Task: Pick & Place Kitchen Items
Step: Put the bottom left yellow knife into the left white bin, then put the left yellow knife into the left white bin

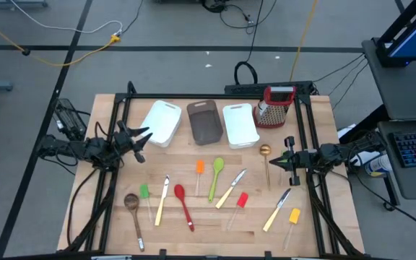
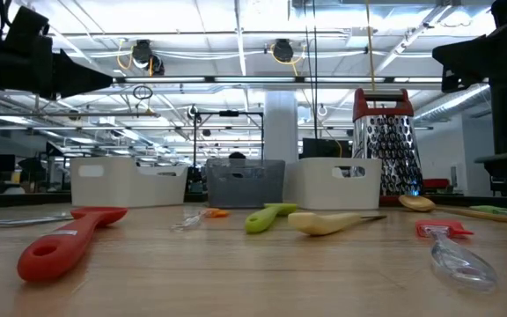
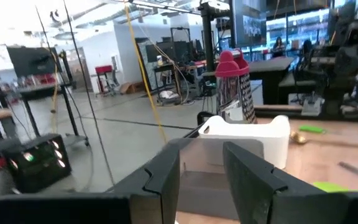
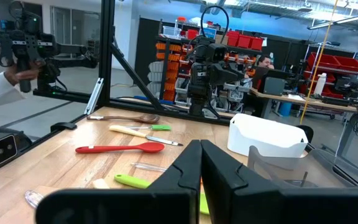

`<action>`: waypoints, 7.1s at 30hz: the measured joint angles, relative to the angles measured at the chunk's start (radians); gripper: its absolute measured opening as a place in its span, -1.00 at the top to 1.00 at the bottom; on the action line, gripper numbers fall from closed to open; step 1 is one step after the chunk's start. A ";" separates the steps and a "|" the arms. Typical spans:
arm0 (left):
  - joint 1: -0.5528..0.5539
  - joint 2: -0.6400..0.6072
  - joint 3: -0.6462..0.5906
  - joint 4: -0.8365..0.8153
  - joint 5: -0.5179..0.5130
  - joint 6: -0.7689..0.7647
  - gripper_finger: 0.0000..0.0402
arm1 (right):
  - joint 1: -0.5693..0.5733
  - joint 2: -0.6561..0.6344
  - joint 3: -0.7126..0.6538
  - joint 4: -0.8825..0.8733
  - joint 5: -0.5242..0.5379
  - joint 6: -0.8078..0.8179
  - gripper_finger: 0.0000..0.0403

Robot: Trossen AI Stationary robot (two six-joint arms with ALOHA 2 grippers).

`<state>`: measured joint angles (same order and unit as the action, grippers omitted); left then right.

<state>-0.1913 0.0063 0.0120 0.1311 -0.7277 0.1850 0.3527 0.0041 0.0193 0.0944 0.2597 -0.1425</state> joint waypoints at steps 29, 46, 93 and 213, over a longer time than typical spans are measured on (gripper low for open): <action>0.000 0.016 0.048 0.152 0.256 -0.209 0.37 | 0.000 0.006 0.000 0.064 -0.002 -0.172 0.98; -0.001 0.422 0.399 -0.014 0.329 -0.279 0.37 | -0.005 0.011 0.000 0.445 -0.001 -0.482 0.98; -0.104 1.322 0.778 -0.689 0.803 -1.425 0.16 | -0.270 1.211 0.188 1.286 -0.003 -0.260 0.21; -0.255 1.587 0.782 -0.856 0.717 -1.613 0.18 | -0.295 1.211 0.189 1.255 -0.003 -0.211 0.21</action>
<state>-0.4465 1.5930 0.7944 -0.7247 -0.0103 -1.4277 0.0578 1.2148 0.2085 1.3496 0.2569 -0.3531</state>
